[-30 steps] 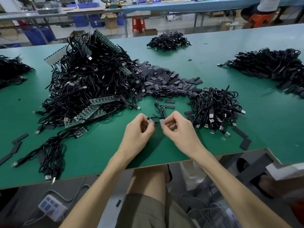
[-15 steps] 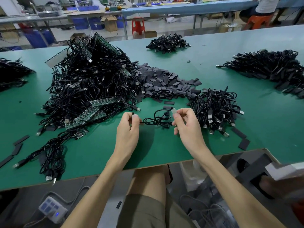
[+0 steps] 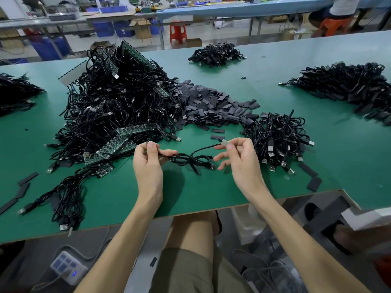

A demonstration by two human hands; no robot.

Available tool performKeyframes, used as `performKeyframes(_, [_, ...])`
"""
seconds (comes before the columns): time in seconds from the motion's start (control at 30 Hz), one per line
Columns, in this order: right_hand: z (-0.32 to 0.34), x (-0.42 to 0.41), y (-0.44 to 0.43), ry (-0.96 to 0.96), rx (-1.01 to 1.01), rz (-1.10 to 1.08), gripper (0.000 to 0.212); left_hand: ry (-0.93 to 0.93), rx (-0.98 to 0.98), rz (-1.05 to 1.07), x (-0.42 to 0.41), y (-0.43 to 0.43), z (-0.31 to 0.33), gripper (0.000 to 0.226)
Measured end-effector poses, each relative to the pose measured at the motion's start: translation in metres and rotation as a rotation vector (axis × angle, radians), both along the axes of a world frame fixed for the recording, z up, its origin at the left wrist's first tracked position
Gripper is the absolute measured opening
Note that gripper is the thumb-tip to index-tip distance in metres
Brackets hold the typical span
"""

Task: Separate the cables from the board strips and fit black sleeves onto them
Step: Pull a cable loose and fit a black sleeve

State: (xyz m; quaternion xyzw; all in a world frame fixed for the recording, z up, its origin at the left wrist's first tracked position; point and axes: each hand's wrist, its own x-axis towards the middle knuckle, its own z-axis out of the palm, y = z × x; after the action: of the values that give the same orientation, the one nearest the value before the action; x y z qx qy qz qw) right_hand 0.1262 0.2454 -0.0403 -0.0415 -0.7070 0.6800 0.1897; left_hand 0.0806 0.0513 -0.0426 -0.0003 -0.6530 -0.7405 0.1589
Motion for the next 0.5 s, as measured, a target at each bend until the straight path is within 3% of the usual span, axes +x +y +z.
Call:
performKeyframes(0.27, [0.0021, 0.0037, -0.0034, 0.011, 0.003, 0.021, 0.007, 0.033, -0.122, 0.179, -0.0003, -0.001, -0.0033, 0.019])
performKeyframes(0.5, [0.0004, 0.0044, -0.0023, -0.053, -0.006, 0.165, 0.008, -0.03, 0.011, 0.063, 0.0015, -0.0033, -0.0025, 0.011])
